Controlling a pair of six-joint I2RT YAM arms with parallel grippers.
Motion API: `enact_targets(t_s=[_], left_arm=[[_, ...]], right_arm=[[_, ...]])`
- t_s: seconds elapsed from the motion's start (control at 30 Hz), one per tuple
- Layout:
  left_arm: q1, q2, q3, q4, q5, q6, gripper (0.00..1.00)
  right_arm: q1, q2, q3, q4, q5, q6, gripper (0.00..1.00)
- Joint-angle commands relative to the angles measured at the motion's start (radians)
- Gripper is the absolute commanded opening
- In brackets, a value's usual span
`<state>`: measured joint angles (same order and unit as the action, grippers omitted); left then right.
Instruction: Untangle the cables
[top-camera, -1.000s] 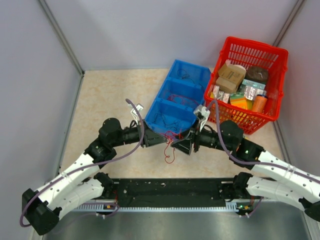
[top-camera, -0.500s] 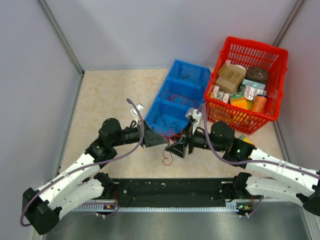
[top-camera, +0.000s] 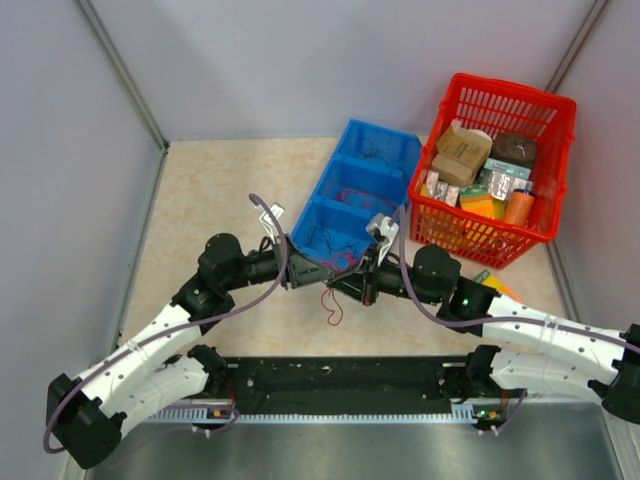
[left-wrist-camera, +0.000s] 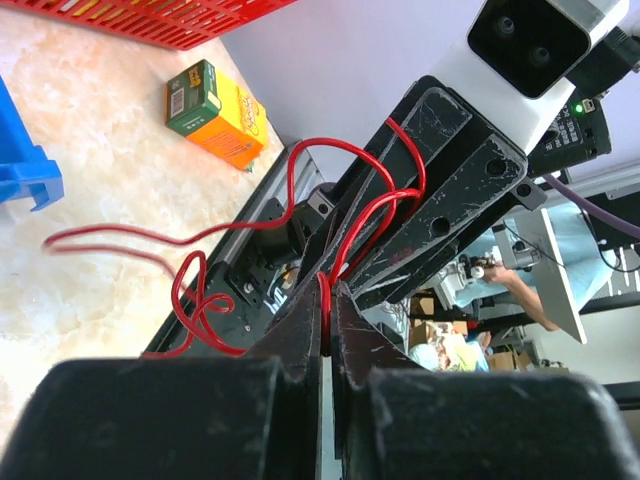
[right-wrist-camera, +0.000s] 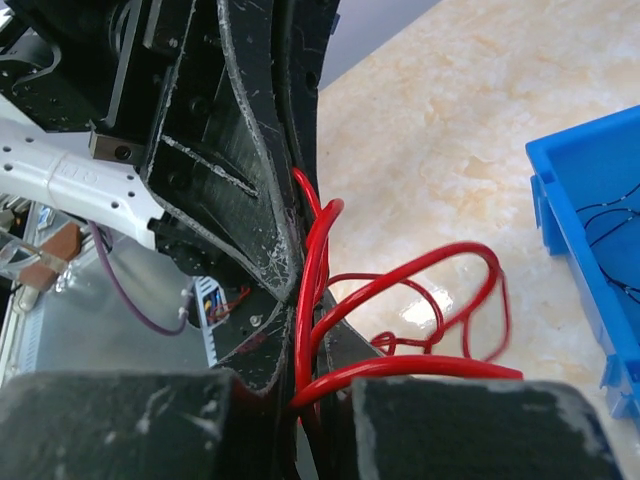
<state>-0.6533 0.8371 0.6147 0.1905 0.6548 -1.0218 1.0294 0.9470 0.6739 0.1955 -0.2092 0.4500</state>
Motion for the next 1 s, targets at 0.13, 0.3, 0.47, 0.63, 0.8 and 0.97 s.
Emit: enact_targets(t_s=[0.13, 0.3, 0.47, 0.63, 0.8, 0.97], left_arm=[[-0.025, -0.087, 0.043, -0.092, -0.041, 0.104, 0.09], [-0.025, -0.197, 0.118, -0.383, -0.294, 0.261, 0.72], [-0.025, -0.364, 0.143, -0.551, -0.585, 0.324, 0.82], [-0.025, -0.429, 0.171, -0.66, -0.684, 0.338, 0.82], [-0.025, -0.457, 0.178, -0.704, -0.678, 0.335, 0.82], [-0.025, -0.472, 0.174, -0.709, -0.659, 0.342, 0.82]], right_arm=[[0.006, -0.033, -0.016, 0.065, 0.123, 0.023, 0.0], [-0.021, -0.03, 0.087, -0.082, 0.206, -0.023, 0.0], [-0.159, 0.088, 0.283, -0.275, 0.206, -0.094, 0.0], [-0.316, 0.321, 0.557, -0.474, 0.281, -0.215, 0.0], [-0.373, 0.576, 0.765, -0.556, 0.384, -0.401, 0.0], [-0.397, 0.849, 1.002, -0.698, 0.375, -0.485, 0.0]])
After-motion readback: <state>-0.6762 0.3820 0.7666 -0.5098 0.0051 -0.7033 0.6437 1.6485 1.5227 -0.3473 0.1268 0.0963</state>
